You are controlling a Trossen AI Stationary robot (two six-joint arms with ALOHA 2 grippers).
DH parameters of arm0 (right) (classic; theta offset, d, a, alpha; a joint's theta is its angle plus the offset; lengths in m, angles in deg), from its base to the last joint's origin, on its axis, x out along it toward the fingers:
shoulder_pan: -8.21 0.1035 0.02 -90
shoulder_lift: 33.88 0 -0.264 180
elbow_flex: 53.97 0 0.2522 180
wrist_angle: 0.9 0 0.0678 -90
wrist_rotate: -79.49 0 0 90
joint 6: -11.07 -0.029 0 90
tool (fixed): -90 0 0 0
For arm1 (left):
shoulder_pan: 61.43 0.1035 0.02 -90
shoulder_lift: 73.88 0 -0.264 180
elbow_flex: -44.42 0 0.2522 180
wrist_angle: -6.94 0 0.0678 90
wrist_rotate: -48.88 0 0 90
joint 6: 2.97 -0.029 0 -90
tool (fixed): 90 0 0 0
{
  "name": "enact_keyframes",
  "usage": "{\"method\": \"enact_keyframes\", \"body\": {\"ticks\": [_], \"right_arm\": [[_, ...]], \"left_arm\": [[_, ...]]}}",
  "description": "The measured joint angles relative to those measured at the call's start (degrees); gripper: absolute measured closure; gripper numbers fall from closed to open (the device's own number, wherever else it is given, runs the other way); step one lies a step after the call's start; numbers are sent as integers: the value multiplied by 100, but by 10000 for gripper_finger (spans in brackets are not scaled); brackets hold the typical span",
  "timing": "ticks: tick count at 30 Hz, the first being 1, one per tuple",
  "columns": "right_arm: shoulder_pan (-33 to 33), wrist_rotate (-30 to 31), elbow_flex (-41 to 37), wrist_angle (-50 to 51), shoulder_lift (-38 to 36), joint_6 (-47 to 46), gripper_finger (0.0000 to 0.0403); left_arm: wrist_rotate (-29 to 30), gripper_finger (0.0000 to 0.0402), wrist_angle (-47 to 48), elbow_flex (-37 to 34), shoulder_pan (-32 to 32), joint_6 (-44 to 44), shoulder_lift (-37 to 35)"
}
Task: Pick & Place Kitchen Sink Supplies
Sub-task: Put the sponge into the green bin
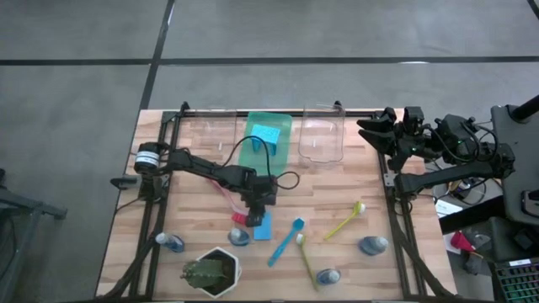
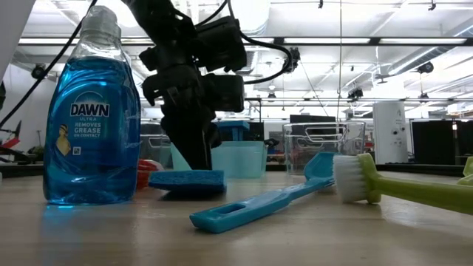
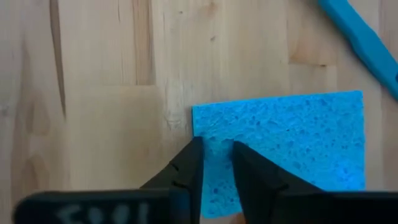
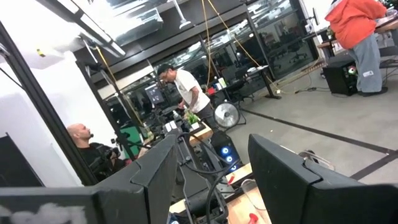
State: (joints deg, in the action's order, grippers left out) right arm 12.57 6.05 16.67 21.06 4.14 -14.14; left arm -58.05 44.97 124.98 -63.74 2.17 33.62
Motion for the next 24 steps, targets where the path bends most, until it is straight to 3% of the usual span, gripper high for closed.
{"method": "enact_keyframes", "body": {"ticks": [5, 24], "right_arm": [[-1, 0, 0, 2, 0, 1, 209], [0, -2, 0, 8, 0, 12, 209]], "left_arm": [[2, 394, -32, 15, 6, 86, 0], [-40, 401, 0, 33, 44, 342, -380]]}}
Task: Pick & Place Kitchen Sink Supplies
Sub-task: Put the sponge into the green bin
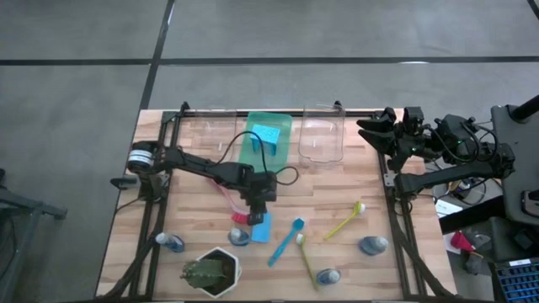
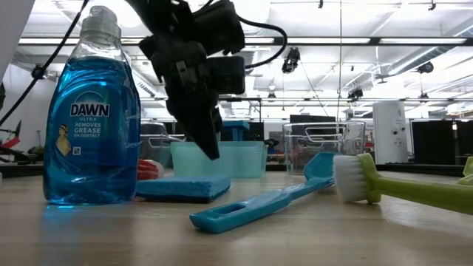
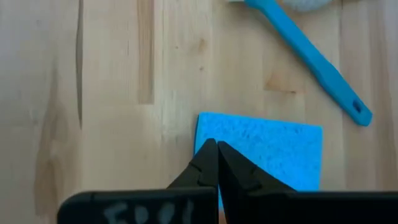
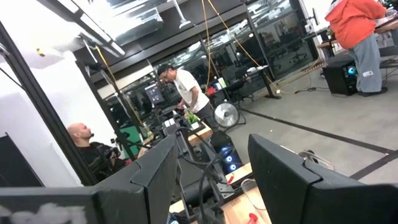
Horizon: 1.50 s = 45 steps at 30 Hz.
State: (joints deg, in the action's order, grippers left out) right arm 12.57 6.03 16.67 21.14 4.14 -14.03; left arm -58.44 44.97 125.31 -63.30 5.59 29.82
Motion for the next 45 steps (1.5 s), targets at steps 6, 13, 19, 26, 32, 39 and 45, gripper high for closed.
{"method": "enact_keyframes", "body": {"ticks": [6, 13, 19, 26, 32, 39, 45], "right_arm": [[-2, 0, 0, 4, 0, 29, 209], [-2, 2, 0, 2, 9, 65, 209], [-2, 2, 1, 2, 9, 60, 209], [-2, 2, 0, 2, 7, 63, 209], [-2, 24, 0, 2, 7, 63, 209], [-2, 151, 0, 1, 7, 64, 209], [-2, 164, 0, 0, 7, 63, 209]], "left_arm": [[-274, 400, 1, 15, 4, -94, 6], [-219, 334, 84, 9, 4, 1, 48], [-83, 256, 69, -35, -8, -170, 48], [-104, 232, 16, -248, -13, -172, 50], [-80, 240, -368, -421, -32, -185, 51], [-139, 272, -433, -556, -46, -252, 52], [-8, 322, -487, -568, -44, -280, 52]]}}
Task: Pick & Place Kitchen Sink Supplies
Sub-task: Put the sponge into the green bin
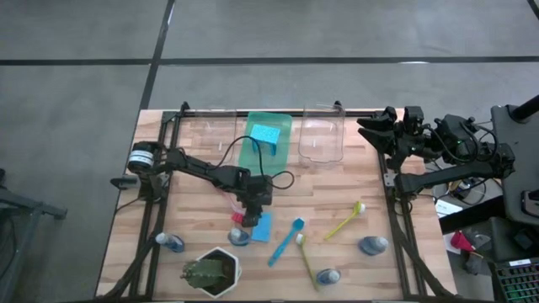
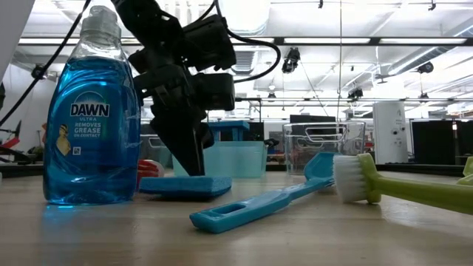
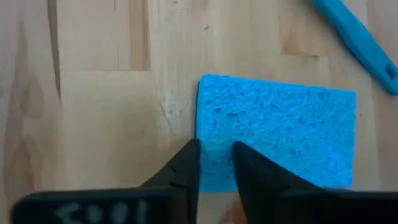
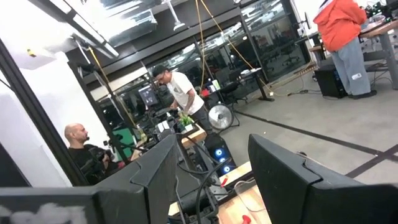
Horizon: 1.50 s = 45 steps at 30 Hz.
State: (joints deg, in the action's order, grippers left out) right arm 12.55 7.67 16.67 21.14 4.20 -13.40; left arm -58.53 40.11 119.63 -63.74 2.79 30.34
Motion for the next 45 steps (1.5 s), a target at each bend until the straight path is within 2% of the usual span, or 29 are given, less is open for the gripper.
{"method": "enact_keyframes", "body": {"ticks": [5, 13, 25, 30, 37, 45], "right_arm": [[0, 20, 2, -4, 0, -39, 209], [0, 139, 0, -11, -2, -74, 209], [0, 80, 0, -11, -2, -130, 209], [0, -380, 1, -15, -2, -281, 209], [-4, -1222, 2, 367, 113, -1386, 209], [-2, -2233, 2, 644, 583, -2208, 200]], "left_arm": [[13, 392, -42, 0, 0, 11, 0], [8, 401, -43, 63, 77, 176, -14], [10, 401, 101, 844, 137, 21, -337], [318, 401, 102, 1238, 248, -100, -856], [1227, 401, 56, 1805, 347, -513, -1630], [2169, 401, 87, 2198, 358, -836, -2012]]}}
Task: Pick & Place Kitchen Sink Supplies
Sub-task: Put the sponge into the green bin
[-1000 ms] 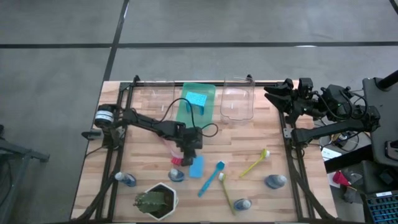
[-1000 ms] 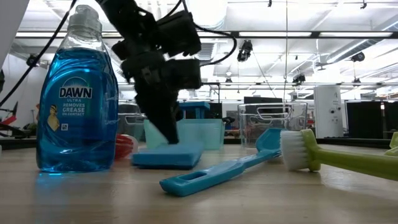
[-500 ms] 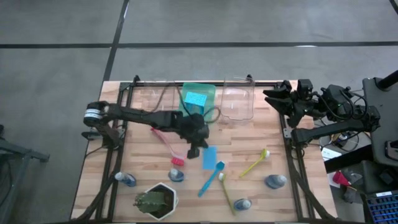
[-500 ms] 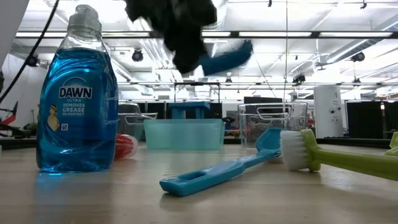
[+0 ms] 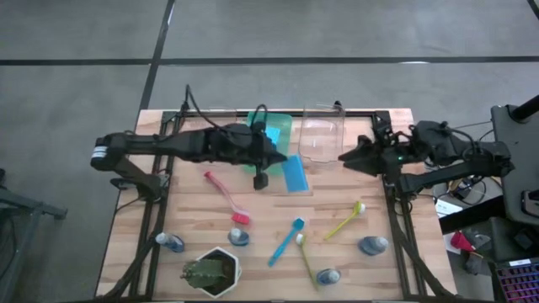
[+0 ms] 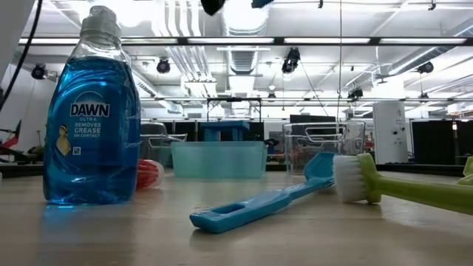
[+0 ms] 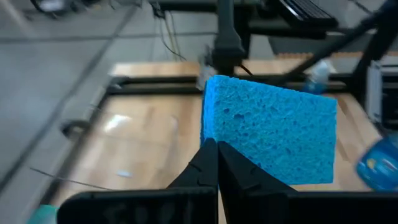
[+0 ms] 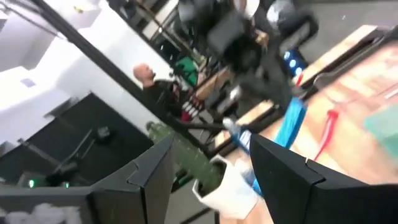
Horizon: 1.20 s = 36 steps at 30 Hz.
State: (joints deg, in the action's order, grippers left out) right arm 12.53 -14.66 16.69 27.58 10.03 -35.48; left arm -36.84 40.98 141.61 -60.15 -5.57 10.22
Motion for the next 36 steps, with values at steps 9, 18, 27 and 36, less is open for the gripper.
{"method": "enact_keyframes", "body": {"ticks": [9, 18, 27, 36], "right_arm": [[-82, -565, -2, -145, 577, -171, 201], [-250, -1567, -2, -1530, 1021, -1043, 147], [-262, -1793, -2, -2049, 1499, -1644, 63], [-265, -1984, -2, -3696, 2186, -1934, 44]], "left_arm": [[-239, 402, -887, 128, -27, 29, -90], [-820, 401, -1490, 408, -103, 95, -120], [-958, 401, -1571, 556, -196, -28, -125], [-947, 401, -1560, 547, -282, -18, -125]]}}
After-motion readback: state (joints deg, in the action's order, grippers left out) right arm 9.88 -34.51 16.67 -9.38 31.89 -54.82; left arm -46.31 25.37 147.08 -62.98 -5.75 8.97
